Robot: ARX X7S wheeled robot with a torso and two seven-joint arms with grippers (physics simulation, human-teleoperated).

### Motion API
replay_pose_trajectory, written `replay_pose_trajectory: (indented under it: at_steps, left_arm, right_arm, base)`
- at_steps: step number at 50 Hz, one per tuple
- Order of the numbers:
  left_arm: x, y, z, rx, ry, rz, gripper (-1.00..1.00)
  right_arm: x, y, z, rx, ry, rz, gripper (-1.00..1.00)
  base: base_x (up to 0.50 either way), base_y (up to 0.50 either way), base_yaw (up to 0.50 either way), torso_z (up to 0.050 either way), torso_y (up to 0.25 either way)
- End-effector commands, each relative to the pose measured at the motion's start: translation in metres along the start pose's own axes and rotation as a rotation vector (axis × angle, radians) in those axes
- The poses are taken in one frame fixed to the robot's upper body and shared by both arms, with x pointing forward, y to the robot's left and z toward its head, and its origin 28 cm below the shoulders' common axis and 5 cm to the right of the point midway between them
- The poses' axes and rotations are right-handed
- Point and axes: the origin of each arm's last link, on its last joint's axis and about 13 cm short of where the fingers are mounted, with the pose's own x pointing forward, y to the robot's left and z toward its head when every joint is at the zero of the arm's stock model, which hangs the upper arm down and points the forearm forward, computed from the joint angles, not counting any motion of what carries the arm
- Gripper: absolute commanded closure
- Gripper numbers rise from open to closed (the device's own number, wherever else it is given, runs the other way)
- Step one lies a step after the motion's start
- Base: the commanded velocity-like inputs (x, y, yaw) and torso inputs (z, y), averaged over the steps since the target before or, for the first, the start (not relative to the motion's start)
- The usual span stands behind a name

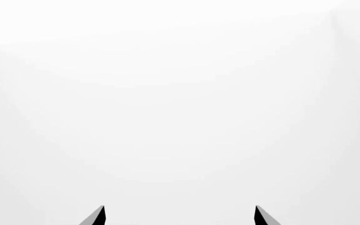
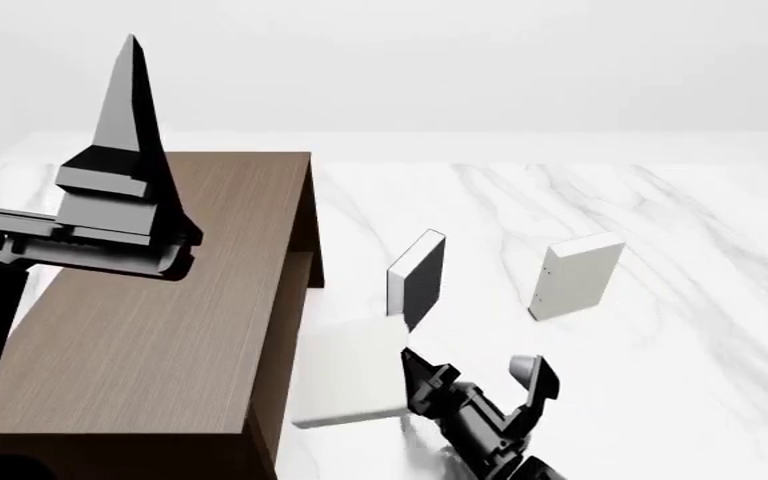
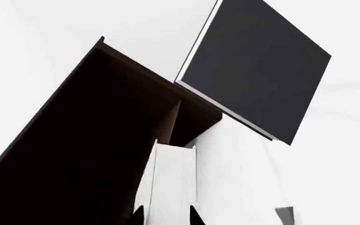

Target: Pick up the book on the right and place it under the cabinet shelf.

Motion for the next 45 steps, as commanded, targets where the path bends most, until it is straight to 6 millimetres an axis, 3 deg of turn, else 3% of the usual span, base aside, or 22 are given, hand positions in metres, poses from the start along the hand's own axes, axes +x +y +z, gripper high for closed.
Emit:
replay_pose_trajectory:
  at_steps: [1,7,8,24,45]
  left_arm:
    - [0.0,0.0,0.0,-0.001,-0.001,-0.001,-1.0]
    - [0.0,0.0,0.0,-0.003,-0.001,-0.001,-1.0]
    - [0.0,0.0,0.0,-0.003,-0.001,-0.002,-1.0]
    - [0.0,0.0,0.0,-0.01,0.0,-0.005,-1.0]
    - [-0.001,0.0,0.001,-0.014,-0.012,-0.014,-1.0]
  right_arm:
    - [-0.001,-0.008,-0.018,-0.04,0.067,-0.014,1.0]
    - [-0.004,-0.011,-0.021,-0.06,0.084,-0.027,1.0]
    - [-0.004,-0.011,-0.021,-0.064,0.085,-0.029,-1.0]
    - [-0.011,-0.001,-0.007,-0.181,0.035,-0.015,-1.0]
    - [-0.021,0.029,0.029,-0.6,-0.161,-0.029,-1.0]
  base:
    - [0.0,0.0,0.0,0.0,0.0]
    - [0.0,0.0,0.0,0.0,0.0]
    - [0.0,0.0,0.0,0.0,0.0]
    - [0.0,0.0,0.0,0.0,0.0]
    - [0.0,0.0,0.0,0.0,0.0]
